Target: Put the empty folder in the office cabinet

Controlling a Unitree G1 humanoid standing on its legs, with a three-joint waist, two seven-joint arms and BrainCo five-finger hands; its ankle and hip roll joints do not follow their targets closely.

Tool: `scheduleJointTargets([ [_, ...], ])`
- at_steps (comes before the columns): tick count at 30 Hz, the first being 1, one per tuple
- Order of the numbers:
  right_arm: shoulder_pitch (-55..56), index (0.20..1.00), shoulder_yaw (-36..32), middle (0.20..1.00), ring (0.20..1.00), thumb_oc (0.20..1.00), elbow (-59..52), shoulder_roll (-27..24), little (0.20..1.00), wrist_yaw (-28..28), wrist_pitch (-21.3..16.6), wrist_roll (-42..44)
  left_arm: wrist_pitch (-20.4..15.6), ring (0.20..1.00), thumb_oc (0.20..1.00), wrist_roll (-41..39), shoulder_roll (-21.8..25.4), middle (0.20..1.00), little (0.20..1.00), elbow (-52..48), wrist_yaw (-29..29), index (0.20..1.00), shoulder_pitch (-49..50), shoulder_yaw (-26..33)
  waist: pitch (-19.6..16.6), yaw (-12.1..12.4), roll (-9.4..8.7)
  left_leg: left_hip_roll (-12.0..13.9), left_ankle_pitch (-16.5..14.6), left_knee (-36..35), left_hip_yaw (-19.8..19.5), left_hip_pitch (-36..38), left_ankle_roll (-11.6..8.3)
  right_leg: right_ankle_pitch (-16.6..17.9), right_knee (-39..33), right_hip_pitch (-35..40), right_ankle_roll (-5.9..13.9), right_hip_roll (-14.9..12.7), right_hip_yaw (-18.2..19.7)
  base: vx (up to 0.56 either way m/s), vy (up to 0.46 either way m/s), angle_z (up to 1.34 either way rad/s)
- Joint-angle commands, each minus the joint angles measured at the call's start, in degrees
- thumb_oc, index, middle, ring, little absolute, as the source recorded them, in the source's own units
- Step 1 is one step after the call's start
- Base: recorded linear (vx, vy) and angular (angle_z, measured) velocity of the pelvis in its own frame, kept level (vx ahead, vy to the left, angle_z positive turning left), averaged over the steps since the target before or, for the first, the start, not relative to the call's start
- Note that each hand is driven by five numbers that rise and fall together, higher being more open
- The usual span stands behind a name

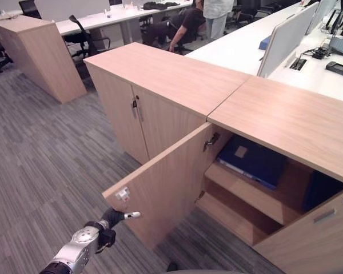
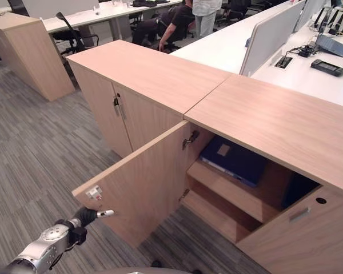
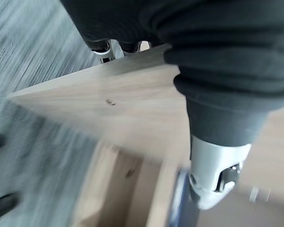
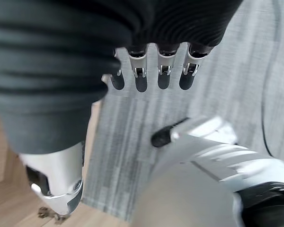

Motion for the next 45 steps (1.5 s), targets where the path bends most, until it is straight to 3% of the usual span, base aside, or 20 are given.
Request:
scheduleJointTargets([
  [1,-3.6,1.0,0.3,1.0,1.0,1.0,1.2,-0.2,1.0,0.7,-0.5,1.9,-2.8,1.0,1.0,-1.2,-14.3,1.0,1.0,-7.5,-9.2,1.0,-10.6,-2.3,1.2,-7.2,0.39,3.0,-4.7,0.1,-3.0,0.1,1.07,0.1,0.0,-1.3,4.45,3.3,-1.5,-0.12,0.128,-0.48],
  [5,-2.8,1.0,-0.2,1.0,1.0,1.0,1.5,0.2,1.0,1.0,-0.3,2.3,-2.7,1.0,1.0,-1.7,-13.3,1.0,1.0,-8.0,-9.6,1.0,-9.5,-1.4,1.6,-7.5,-0.04,2.7,-4.8,0.1,-1.0,-0.9,1.41,1.8,0.0,-3.7,5.45,3.0,0.2,-0.1,0.102,-0.45],
  [10,-3.6,1.0,0.2,1.0,1.0,1.0,1.0,0.7,1.0,1.3,0.0,2.1,-2.9,1.0,1.0,-1.8,-12.5,1.0,1.0,-7.5,-9.8,1.0,-8.8,-1.2,3.7,-8.5,-0.86,3.6,-4.8,0.1,4.5,-2.2,1.54,5.4,0.1,-9.1,7.34,3.5,1.5,-0.15,0.063,-0.59],
  [11,-4.5,1.0,1.0,1.0,1.0,1.0,0.1,0.9,1.0,1.2,0.0,1.9,-2.8,1.0,1.0,-1.8,-12.0,1.0,1.0,-7.4,-9.6,1.0,-9.0,-1.2,4.6,-8.4,-0.59,4.8,-4.9,0.3,6.5,-1.8,1.37,4.9,0.6,-9.6,7.16,3.0,-2.5,-0.14,-0.007,-1.21],
  [12,-4.6,1.0,1.0,1.0,1.0,1.0,0.1,1.0,1.0,1.2,0.0,1.9,-2.8,1.0,1.0,-1.8,-12.0,1.0,1.0,-7.4,-9.6,1.0,-9.1,-1.1,4.6,-8.4,-0.7,4.7,-4.7,0.2,6.5,-1.9,1.34,5.1,0.5,-9.8,7.15,2.9,-2.4,-0.11,-0.046,-0.96],
  [14,-4.4,1.0,1.2,1.0,1.0,1.0,-0.7,1.0,1.0,1.2,0.1,1.6,-2.7,1.0,1.0,-1.7,-11.5,1.0,1.0,-7.8,-9.4,1.0,-8.7,-0.7,4.9,-7.9,-0.01,6.2,-4.3,0.4,8.0,-2.0,0.9,3.5,1.1,-8.4,5.96,0.5,-8.9,-0.11,-0.075,-1.12],
  [15,-3.8,1.0,0.8,1.0,1.0,1.0,-0.8,0.9,1.0,1.2,0.1,0.9,-2.5,1.0,1.0,-1.5,-11.4,1.0,1.0,-8.1,-9.4,1.0,-8.9,-0.5,4.8,-7.5,0.4,7.9,-4.5,0.5,9.7,-1.7,0.41,2.5,2.7,-6.1,5.41,-3.1,-12.3,-0.14,-0.102,-0.77],
  [20,-3.6,1.0,0.2,1.0,1.0,1.0,-0.6,0.8,1.0,1.1,-0.1,-0.1,-2.6,1.0,1.0,-1.1,-12.8,1.0,1.0,-7.7,-9.6,1.0,-9.8,-0.3,3.0,-6.9,-1.0,7.6,-5.0,0.6,11.9,-1.3,0.13,5.1,1.9,-4.0,6.59,-6.7,-13.1,-0.04,-0.051,-0.83],
  [22,-3.4,1.0,0.6,1.0,1.0,1.0,-0.2,1.7,1.0,1.4,-0.4,0.5,-2.3,1.0,1.0,-0.3,-14.1,1.0,1.0,-7.8,-10.3,1.0,-11.4,-0.9,1.5,-6.9,-2.25,7.0,-5.5,0.3,12.5,-0.5,0.01,3.6,0.2,-3.9,7.23,-4.3,-12.8,0.11,-0.108,-1.04],
  [24,-3.5,1.0,1.0,1.0,1.0,1.0,-0.1,1.8,1.0,1.5,-0.5,0.8,-2.3,1.0,1.0,-0.5,-15.2,1.0,1.0,-7.3,-10.4,1.0,-12.4,-1.5,1.5,-7.0,-2.17,7.2,-5.5,0.2,12.0,0.0,-0.23,2.9,0.0,-3.7,6.94,-3.1,-12.6,0.06,-0.12,-0.53],
  [30,-3.3,1.0,1.8,1.0,1.0,1.0,-0.3,1.1,1.0,0.9,-1.4,3.5,-3.0,1.0,1.0,-2.3,-19.8,1.0,1.0,-8.2,-8.8,1.0,-19.4,-4.9,1.3,-9.2,-0.9,9.8,-4.2,0.1,10.2,0.7,-2.24,-0.3,0.0,-2.0,4.59,0.9,-13.6,0.03,-0.159,0.06],
  [33,-2.3,1.0,2.0,1.0,1.0,1.0,0.1,0.1,1.0,0.3,-1.6,3.6,-4.2,1.0,1.0,-0.6,-23.2,1.0,1.0,-3.3,-5.6,1.0,-24.2,-4.5,1.2,-10.8,-0.38,11.5,-2.9,0.1,10.1,0.4,-3.53,-1.8,0.0,-1.4,3.25,2.6,-13.8,0.0,-0.135,-0.24],
  [36,-2.0,1.0,1.8,1.0,1.0,1.0,0.1,-0.2,1.0,0.2,-1.7,3.6,-4.5,1.0,1.0,0.7,-24.0,1.0,1.0,-1.1,-4.6,1.0,-24.9,-4.0,1.2,-11.2,-0.18,11.9,-2.6,0.1,10.2,0.3,-3.86,-2.0,0.1,-1.4,2.95,3.0,-13.8,0.0,-0.096,0.25],
  [39,-1.5,1.0,1.2,1.0,1.0,1.0,0.5,-1.0,1.0,-0.5,-2.0,4.1,-5.8,1.0,1.0,14.1,-25.5,1.0,1.0,11.0,1.9,1.0,-28.0,-1.3,1.6,-11.9,0.03,13.7,-0.9,0.1,10.1,-0.3,-5.07,-2.8,1.1,-1.5,1.77,4.5,-14.6,-0.03,-0.144,-0.02],
  [43,-1.2,1.0,-0.4,1.0,1.0,1.0,0.8,-1.5,1.0,-0.6,-2.1,4.5,-4.7,1.0,1.0,18.4,-25.2,1.0,1.0,19.7,4.5,1.0,-23.5,4.9,2.5,-11.3,0.48,15.6,0.9,0.1,10.3,-0.6,-6.22,-4.1,2.9,-1.8,0.69,5.8,-15.4,-0.02,-0.114,-0.04],
  [45,-1.2,1.0,-1.1,1.0,1.0,1.0,1.3,-1.7,1.0,-0.6,-1.8,4.5,-3.6,1.0,1.0,21.3,-26.2,1.0,1.0,28.6,6.1,1.0,-20.3,9.1,3.2,-10.7,0.4,16.4,1.6,0.1,10.3,-0.3,-6.64,-4.6,3.5,-1.3,0.1,6.4,-15.7,-0.01,-0.109,0.21],
])
